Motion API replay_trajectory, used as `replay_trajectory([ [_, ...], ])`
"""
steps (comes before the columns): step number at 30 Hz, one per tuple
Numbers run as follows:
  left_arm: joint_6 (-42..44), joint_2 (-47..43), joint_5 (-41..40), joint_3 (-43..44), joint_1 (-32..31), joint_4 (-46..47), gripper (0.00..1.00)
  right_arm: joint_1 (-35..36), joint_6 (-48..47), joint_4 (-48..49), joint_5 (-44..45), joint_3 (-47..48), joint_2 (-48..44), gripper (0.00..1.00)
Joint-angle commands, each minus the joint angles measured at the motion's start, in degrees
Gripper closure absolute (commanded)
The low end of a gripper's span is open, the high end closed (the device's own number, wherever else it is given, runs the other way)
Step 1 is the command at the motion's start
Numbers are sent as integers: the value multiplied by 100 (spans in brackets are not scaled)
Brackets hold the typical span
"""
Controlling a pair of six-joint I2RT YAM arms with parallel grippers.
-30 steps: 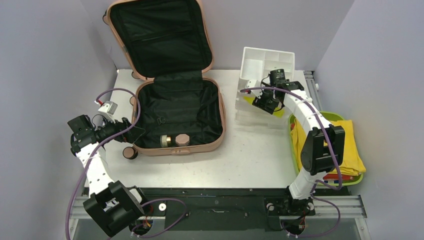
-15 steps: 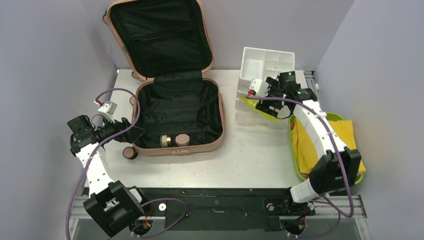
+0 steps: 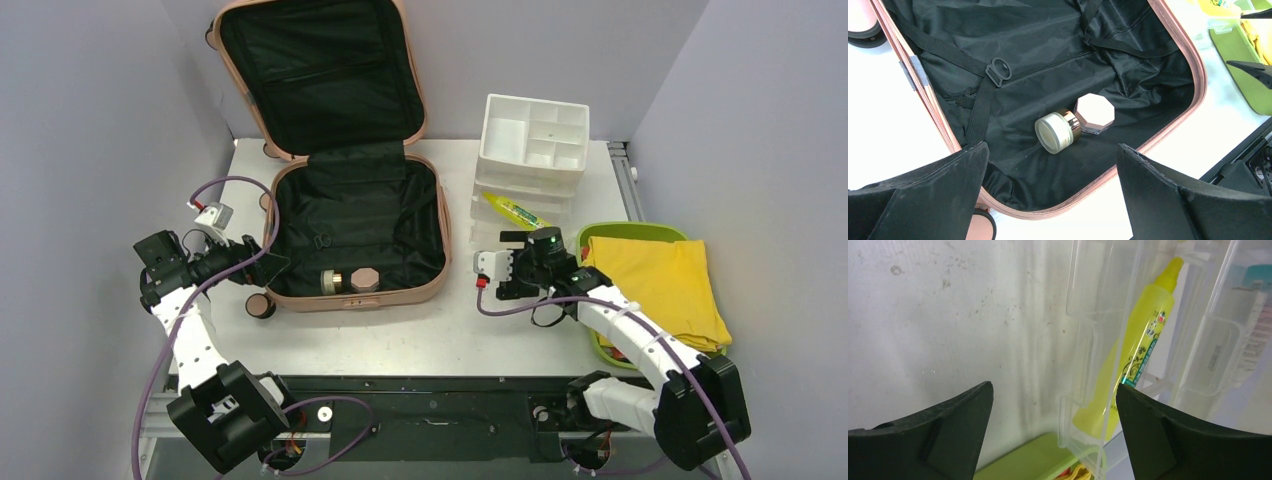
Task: Open, take out, and arrange the luggage
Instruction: Place the personal item in the drawer, then close the drawer of the storage box.
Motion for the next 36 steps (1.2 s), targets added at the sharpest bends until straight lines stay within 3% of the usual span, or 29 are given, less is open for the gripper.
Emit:
replay_trajectory([
  [1,73,-89,143,56,44,78,4,234,129,2048,611,-476,-47,12],
  [7,27,-89,111,45,44,115,4,267,-11,4069,1188,-1075,389,11],
  [15,-8,-48,129,45,44,143,4,361,-148,5437,1943,-1191,1039,16],
  [24,-13,-13,151,45,44,150,4,473,-211,6130,2461,-848,1715,22],
  [33,-20,-10,179,47,44,135,4,429,-655,7434,3007,-556,2858,24],
  [36,-13,-14,180,45,44,132,4,438,-487,6946,2758,-598,2564,12],
])
